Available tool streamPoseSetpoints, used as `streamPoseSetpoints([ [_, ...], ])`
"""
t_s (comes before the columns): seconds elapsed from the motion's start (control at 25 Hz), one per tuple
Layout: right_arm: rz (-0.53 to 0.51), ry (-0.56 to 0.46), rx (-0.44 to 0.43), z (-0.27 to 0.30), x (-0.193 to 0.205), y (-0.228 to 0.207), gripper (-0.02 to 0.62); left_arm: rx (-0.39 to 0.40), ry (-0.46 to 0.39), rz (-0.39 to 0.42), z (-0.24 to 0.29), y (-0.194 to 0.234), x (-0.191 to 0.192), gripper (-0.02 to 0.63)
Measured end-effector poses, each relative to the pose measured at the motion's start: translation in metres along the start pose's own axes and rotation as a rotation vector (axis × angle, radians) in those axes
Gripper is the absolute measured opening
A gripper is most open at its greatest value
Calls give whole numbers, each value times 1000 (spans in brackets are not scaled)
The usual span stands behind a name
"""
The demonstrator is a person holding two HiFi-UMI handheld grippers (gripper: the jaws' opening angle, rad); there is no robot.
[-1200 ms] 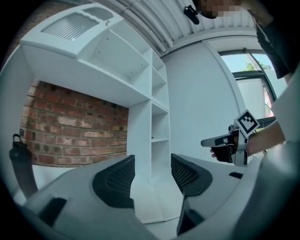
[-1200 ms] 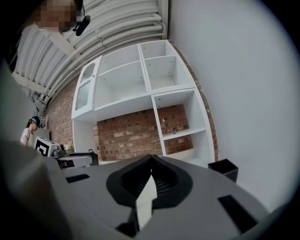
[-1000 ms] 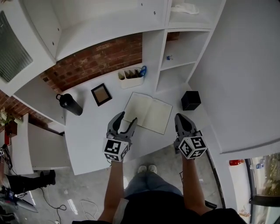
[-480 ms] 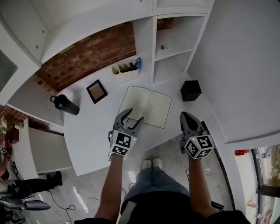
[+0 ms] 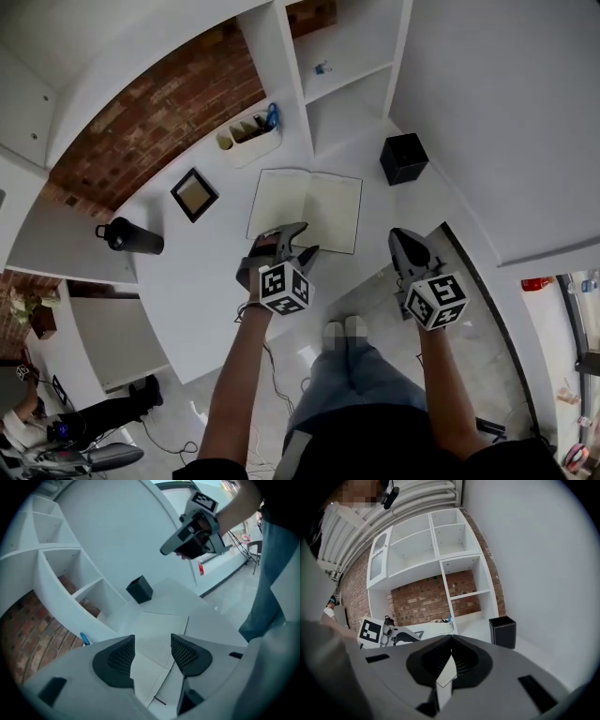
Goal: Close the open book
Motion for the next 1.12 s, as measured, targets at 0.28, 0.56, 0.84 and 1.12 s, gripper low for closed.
streamPoseSetpoints([
  [0.28, 4, 25, 1, -5, 9, -2, 0, 83, 134, 231, 34, -29, 8, 212],
  [0.56, 14, 36, 20, -9, 14, -7, 0, 91, 180, 309, 48, -38, 11, 212],
  [0.84, 18, 53, 32, -8, 19, -8, 0, 72, 213, 353, 54, -37, 13, 212],
  [1.12, 30, 62, 44, -8, 22, -12, 0, 78, 222, 413, 59, -40, 12, 212],
])
Point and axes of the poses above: the fingertips, and each gripper's own axes: z forward along the fingers, y to its left, x out of its underside, the point moved 7 cm from there along -z, backward along the fingers, and after that the axes turned 2 degrees about y, right-handed, at the moved point
